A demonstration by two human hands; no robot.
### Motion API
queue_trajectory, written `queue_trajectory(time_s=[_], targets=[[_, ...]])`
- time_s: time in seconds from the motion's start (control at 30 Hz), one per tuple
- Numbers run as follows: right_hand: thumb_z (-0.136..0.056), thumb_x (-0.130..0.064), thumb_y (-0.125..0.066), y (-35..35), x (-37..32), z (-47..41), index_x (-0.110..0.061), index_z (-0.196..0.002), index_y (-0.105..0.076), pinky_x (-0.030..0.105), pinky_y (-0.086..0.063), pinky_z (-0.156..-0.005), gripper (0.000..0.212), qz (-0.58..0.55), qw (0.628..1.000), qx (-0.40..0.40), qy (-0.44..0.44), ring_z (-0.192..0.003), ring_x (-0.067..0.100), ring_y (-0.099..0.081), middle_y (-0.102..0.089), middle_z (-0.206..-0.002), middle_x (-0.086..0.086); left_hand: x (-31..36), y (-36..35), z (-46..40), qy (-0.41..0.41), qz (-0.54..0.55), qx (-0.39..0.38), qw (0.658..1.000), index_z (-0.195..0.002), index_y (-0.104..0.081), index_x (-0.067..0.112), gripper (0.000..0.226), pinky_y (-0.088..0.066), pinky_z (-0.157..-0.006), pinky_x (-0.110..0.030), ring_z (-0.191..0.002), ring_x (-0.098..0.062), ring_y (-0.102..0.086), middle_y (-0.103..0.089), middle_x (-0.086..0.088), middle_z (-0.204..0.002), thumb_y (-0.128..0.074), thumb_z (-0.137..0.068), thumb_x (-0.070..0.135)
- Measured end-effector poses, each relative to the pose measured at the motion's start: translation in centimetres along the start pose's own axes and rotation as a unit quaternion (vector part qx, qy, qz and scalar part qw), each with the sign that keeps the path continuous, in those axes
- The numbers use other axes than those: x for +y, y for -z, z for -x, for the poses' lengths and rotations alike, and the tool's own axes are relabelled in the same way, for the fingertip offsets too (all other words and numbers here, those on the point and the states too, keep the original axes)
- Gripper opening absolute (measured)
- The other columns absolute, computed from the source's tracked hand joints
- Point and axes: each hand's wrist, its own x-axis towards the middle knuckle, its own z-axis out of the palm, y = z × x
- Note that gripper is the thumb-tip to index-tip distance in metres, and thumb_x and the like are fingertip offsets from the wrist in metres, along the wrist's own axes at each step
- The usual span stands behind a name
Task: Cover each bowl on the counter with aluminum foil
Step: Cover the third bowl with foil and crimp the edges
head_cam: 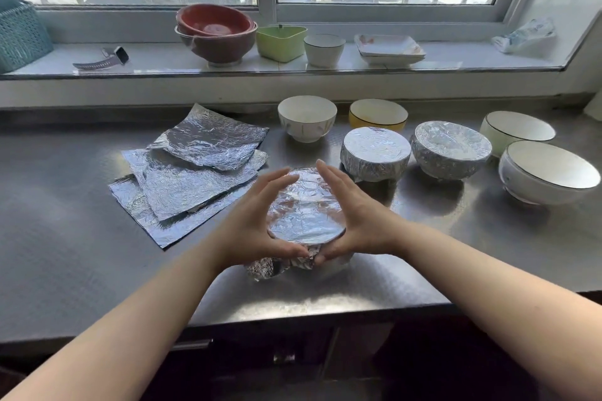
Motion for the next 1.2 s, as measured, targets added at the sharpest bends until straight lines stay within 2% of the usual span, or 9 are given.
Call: queue_trajectory(time_s=[0.1,0.3,0.47,0.53,0.77,0.93,1.03,1.1,1.2], targets=[[-0.053,-0.047,-0.092,-0.9,0.5,0.1,-0.036,-0.15,0.01,0.004,-0.004,-0.111,0.141,-0.039,0.998,0.042,0.006,-0.148,0.0,0.002,0.004,-0.161,-0.013,0.1,-0.8,0.3,-0.014,0.006,0.063,0.998,-0.147,-0.029,0.032,0.115,-0.024,-0.114,-0.017,-0.142,0.0,-0.024,-0.025,0.015,-0.151,-0.079,-0.052,0.072],[-0.052,-0.039,-0.094,-2.5,1.3,0.8,-0.032,-0.154,0.006,0.008,-0.01,-0.114,0.143,-0.149,0.984,0.092,-0.014,-0.148,-0.002,-0.006,-0.005,-0.159,-0.018,-0.2,-1.5,1.1,0.047,0.087,0.089,0.991,-0.147,-0.007,0.054,0.13,-0.033,-0.114,-0.043,-0.145,0.001,-0.021,-0.023,0.004,-0.157,-0.087,-0.045,0.064],[-0.052,-0.025,-0.094,-3.1,1.4,1.0,-0.027,-0.154,0.007,-0.003,-0.027,-0.096,0.143,-0.186,0.976,0.109,-0.024,-0.148,0.001,-0.007,-0.004,-0.162,-0.004,-0.2,-2.1,1.5,0.091,0.172,0.065,0.979,-0.153,-0.001,0.034,0.131,-0.052,-0.074,-0.014,-0.09,0.015,-0.06,-0.027,0.002,-0.152,-0.088,-0.061,-0.001],[-0.052,-0.016,-0.095,-3.1,1.3,1.0,-0.03,-0.152,0.006,0.0,-0.035,-0.093,0.143,-0.207,0.972,0.108,-0.019,-0.145,-0.003,-0.014,-0.002,-0.162,-0.004,-0.6,-2.5,1.8,0.098,0.182,0.064,0.976,-0.15,-0.01,0.018,0.117,-0.044,-0.08,-0.005,-0.093,0.02,-0.057,-0.042,0.009,-0.137,-0.083,-0.063,-0.01],[-0.048,-0.048,-0.093,-1.9,1.4,0.9,-0.059,-0.146,0.003,0.053,-0.044,-0.106,0.138,-0.151,0.986,0.062,-0.007,-0.146,-0.001,-0.015,-0.011,-0.153,-0.026,-1.1,-1.9,1.9,0.126,0.14,0.041,0.981,-0.137,-0.017,0.026,0.106,-0.031,-0.083,0.006,-0.1,0.036,-0.038,-0.04,0.024,-0.124,-0.085,-0.063,-0.007],[-0.052,-0.043,-0.093,-1.8,1.8,0.7,-0.057,-0.147,-0.002,0.052,-0.047,-0.102,0.133,-0.109,0.992,0.061,0.03,-0.139,0.015,-0.039,-0.008,-0.151,-0.033,-1.9,-1.9,1.7,0.146,0.097,0.024,0.984,-0.143,-0.013,0.027,0.115,-0.032,-0.084,0.004,-0.101,0.032,-0.041,-0.037,0.031,-0.122,-0.089,-0.061,0.0],[-0.051,-0.044,-0.093,-1.7,1.8,0.8,-0.058,-0.147,0.0,0.045,-0.054,-0.094,0.134,-0.102,0.992,0.06,0.034,-0.132,0.021,-0.048,-0.006,-0.15,-0.035,-1.9,-1.9,1.7,0.155,0.053,0.03,0.986,-0.146,-0.013,0.031,0.123,-0.035,-0.096,-0.007,-0.117,0.007,-0.043,-0.031,0.038,-0.121,-0.094,-0.056,0.011],[-0.052,-0.037,-0.094,-1.5,1.5,0.9,-0.053,-0.149,0.001,0.032,-0.056,-0.089,0.137,-0.108,0.992,0.058,0.025,-0.128,0.012,-0.05,-0.006,-0.152,-0.03,-2.1,-1.8,1.7,0.146,0.036,0.028,0.988,-0.141,-0.012,0.042,0.127,-0.034,-0.106,-0.02,-0.127,-0.001,-0.038,-0.032,0.037,-0.125,-0.096,-0.047,0.028],[-0.056,-0.025,-0.095,-1.5,1.0,1.0,-0.042,-0.151,0.001,0.01,-0.05,-0.083,0.136,-0.123,0.99,0.061,0.016,-0.122,-0.029,-0.029,-0.005,-0.156,-0.017,-1.7,-1.6,1.7,0.116,-0.033,0.032,0.992,-0.13,-0.018,0.055,0.115,-0.026,-0.108,-0.021,-0.13,-0.003,-0.033,-0.033,0.021,-0.134,-0.079,-0.034,0.063]])
